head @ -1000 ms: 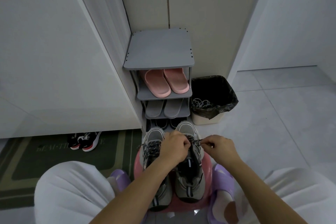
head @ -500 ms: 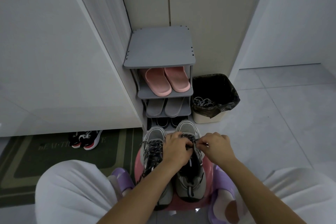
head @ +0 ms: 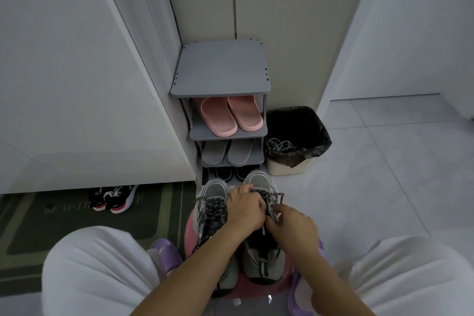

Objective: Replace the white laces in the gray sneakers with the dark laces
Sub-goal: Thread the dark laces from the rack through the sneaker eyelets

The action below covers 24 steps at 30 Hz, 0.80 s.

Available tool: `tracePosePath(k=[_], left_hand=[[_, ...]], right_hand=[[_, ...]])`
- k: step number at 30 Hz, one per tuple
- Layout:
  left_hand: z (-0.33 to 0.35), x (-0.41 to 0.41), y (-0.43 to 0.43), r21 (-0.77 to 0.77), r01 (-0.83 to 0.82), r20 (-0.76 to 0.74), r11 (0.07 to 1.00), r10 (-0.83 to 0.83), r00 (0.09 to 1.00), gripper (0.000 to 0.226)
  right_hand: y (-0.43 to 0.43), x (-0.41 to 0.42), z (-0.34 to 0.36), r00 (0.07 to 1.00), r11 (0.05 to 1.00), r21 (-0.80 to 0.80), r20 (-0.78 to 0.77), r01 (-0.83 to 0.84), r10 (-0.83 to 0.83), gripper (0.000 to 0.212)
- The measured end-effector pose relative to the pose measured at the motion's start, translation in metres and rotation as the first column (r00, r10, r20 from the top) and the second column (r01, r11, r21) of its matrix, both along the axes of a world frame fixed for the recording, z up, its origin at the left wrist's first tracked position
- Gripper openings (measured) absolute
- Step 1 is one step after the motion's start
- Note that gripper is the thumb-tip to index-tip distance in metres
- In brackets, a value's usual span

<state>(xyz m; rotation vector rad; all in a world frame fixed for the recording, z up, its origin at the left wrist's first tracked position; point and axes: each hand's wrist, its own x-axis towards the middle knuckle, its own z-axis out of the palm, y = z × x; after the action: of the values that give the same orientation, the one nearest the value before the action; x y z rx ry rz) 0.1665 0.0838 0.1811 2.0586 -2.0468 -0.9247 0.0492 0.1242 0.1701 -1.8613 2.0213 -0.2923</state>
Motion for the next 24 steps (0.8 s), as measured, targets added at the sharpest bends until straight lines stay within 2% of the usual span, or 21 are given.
tracePosePath(k=[3,7,10,14,16,21,24], left_hand=[[0.003,0.005,0.000,-0.037,0.045,0.037,0.998,-0.043,0.998,0.018],[0.009,0.016,0.001,-0.098,0.065,0.095,0.993,-0.056,0.994,0.022],[0.014,0.030,0.004,-0.090,-0.014,0.037,0.996,0.018,0.999,0.015],[0.018,0.061,0.010,-0.045,-0.131,-0.003,0.990,0.131,0.991,0.019],[0.020,0.077,0.016,-0.011,-0.153,-0.010,0.988,0.153,0.988,0.017],[0.020,0.117,0.024,-0.004,-0.181,-0.005,0.984,0.180,0.984,0.023],[0.017,0.128,0.026,0.037,-0.165,-0.014,0.986,0.166,0.986,0.028]], right_hand=[[0.000,0.005,-0.002,0.981,0.988,0.103,0.148,0.112,-0.127,0.029],[0.004,0.008,-0.004,0.960,0.977,0.135,0.205,0.166,-0.191,0.026],[0.004,0.007,-0.003,0.936,0.964,0.158,0.252,0.213,-0.248,0.024],[0.004,0.007,-0.003,0.906,0.949,0.198,0.301,0.245,-0.297,0.030],[0.004,0.008,-0.001,0.899,0.946,0.206,0.313,0.252,-0.307,0.036],[0.002,0.009,0.001,0.876,0.931,0.253,0.341,0.264,-0.342,0.080],[0.001,0.010,0.003,0.863,0.932,0.272,0.379,0.240,-0.333,0.079]])
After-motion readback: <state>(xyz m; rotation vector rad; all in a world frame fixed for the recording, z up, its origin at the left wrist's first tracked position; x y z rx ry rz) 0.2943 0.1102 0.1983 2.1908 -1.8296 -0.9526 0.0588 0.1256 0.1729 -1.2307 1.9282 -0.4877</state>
